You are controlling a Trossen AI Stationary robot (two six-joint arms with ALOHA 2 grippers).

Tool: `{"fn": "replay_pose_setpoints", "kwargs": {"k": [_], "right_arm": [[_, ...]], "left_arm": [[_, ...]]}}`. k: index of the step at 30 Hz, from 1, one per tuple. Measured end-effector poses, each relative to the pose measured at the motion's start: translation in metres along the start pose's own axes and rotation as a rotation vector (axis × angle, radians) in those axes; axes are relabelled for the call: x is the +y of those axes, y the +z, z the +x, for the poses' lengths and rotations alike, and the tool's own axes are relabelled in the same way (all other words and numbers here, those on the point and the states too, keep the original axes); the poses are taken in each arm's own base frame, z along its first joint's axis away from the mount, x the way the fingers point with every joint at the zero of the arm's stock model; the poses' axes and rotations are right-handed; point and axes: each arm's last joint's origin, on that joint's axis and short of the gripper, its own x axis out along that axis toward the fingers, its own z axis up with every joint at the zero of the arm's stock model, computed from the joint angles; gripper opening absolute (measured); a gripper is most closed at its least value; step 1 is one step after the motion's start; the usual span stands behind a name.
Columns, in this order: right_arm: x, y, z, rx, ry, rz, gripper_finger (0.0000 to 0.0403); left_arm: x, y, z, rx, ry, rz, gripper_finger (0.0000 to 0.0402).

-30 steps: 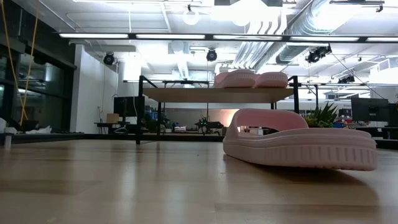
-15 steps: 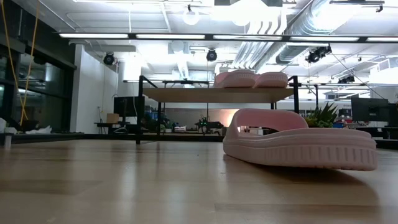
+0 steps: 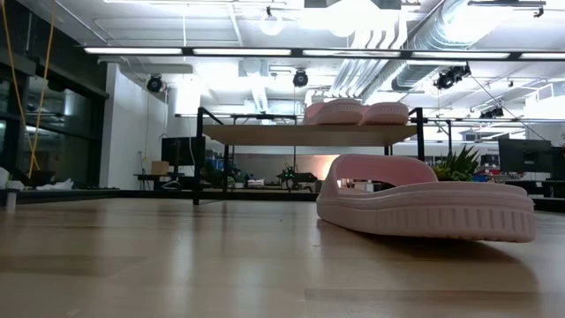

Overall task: Pick and place slides into the shelf
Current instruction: Put the pink slide on the shelf

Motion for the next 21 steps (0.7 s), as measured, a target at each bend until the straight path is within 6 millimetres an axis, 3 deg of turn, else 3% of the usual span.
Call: {"fn": "replay_pose_setpoints", "kwargs": {"k": [12, 21], "right_arm": [[-0.008, -0.012, 0.002, -0.069, 0.001, -0.005, 0.0131], [-0.011, -0.014, 0.001, -0.071, 0.0, 0.032, 0.0213]], "left_arm": [[0.001, 0.002, 0.0, -0.03, -0.013, 0.021, 0.0017], [0.02, -0.012, 0.013, -0.029, -0.018, 0.002, 0.0017]]}}
